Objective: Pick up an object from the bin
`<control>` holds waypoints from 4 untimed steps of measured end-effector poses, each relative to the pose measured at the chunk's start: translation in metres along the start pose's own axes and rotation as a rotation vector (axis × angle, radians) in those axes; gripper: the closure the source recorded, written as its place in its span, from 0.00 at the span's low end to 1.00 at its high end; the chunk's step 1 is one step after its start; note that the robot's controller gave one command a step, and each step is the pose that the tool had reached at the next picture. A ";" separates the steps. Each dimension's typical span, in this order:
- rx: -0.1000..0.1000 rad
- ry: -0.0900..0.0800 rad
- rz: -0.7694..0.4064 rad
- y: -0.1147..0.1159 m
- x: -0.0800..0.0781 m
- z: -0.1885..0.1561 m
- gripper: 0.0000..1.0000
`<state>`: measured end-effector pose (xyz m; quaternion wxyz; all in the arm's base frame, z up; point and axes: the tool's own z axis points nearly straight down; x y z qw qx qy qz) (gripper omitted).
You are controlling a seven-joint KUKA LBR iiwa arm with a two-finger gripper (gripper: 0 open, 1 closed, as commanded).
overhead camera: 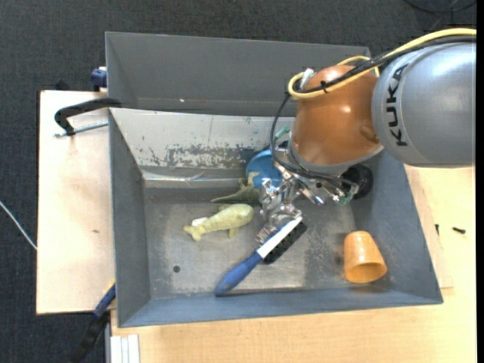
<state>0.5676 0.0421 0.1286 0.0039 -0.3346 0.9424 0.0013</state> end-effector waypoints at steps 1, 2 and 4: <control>0.002 -0.001 0.001 -0.001 0.001 -0.003 0.00; 0.002 0.002 -0.177 0.032 -0.045 0.056 0.00; 0.007 -0.007 -0.229 0.048 -0.064 -0.106 1.00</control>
Offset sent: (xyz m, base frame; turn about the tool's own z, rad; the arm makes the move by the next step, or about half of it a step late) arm 0.0000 0.0000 0.0000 0.0000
